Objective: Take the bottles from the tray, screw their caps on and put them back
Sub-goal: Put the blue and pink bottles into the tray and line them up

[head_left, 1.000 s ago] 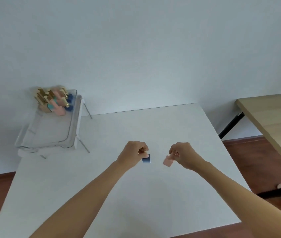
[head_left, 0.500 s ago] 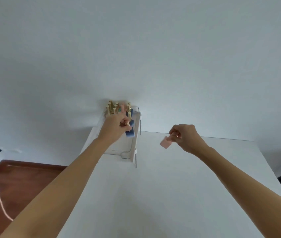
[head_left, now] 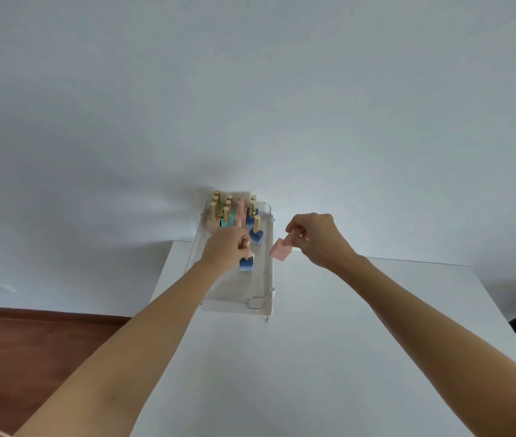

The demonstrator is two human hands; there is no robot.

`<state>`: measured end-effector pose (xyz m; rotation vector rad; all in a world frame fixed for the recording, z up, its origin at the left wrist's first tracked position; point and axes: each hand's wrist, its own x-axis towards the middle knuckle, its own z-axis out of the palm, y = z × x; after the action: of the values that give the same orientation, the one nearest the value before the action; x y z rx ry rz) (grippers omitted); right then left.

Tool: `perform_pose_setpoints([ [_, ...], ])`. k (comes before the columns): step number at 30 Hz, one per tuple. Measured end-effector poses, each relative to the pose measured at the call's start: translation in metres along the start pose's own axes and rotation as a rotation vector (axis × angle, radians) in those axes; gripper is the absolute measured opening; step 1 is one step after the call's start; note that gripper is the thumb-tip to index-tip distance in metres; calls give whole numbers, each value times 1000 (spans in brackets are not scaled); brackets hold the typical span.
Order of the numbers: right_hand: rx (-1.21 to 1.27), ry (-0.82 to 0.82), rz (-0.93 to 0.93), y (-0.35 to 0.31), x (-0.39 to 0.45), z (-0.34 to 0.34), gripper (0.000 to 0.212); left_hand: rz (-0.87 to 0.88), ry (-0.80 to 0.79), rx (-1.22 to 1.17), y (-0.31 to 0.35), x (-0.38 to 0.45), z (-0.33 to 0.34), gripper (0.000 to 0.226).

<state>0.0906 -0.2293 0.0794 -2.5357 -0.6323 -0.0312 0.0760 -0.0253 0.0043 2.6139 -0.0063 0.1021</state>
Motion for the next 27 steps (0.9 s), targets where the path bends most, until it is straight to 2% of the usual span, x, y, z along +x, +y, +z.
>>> perform_pose_setpoints([
  [6, -68, -44, -21, -7, 13, 4, 17, 26, -39, -45, -8, 5, 5, 22],
  [10, -62, -66, -63, -15, 24, 2, 18, 54, -83, -165, -14, 3, -4, 65],
  [12, -40, -75, -97, -23, 30, 2, 16, 88, -23, -241, -16, -2, -11, 70],
  [15, 15, -97, -151, -41, 39, 6, 13, 150, 75, -342, -19, -10, -21, 54],
  [19, 102, -128, -185, -58, 48, 16, 14, 163, 112, -412, -26, -18, -31, 30],
  [23, 140, -99, -159, -52, 54, 32, 16, 109, 153, -372, -45, -25, -32, 28],
  [25, 110, -70, -129, -41, 54, 42, 23, 65, 158, -378, -54, -27, -31, 31],
  [27, 42, -132, -120, -30, 50, 54, 34, 33, 140, -367, -58, -29, -29, 34],
])
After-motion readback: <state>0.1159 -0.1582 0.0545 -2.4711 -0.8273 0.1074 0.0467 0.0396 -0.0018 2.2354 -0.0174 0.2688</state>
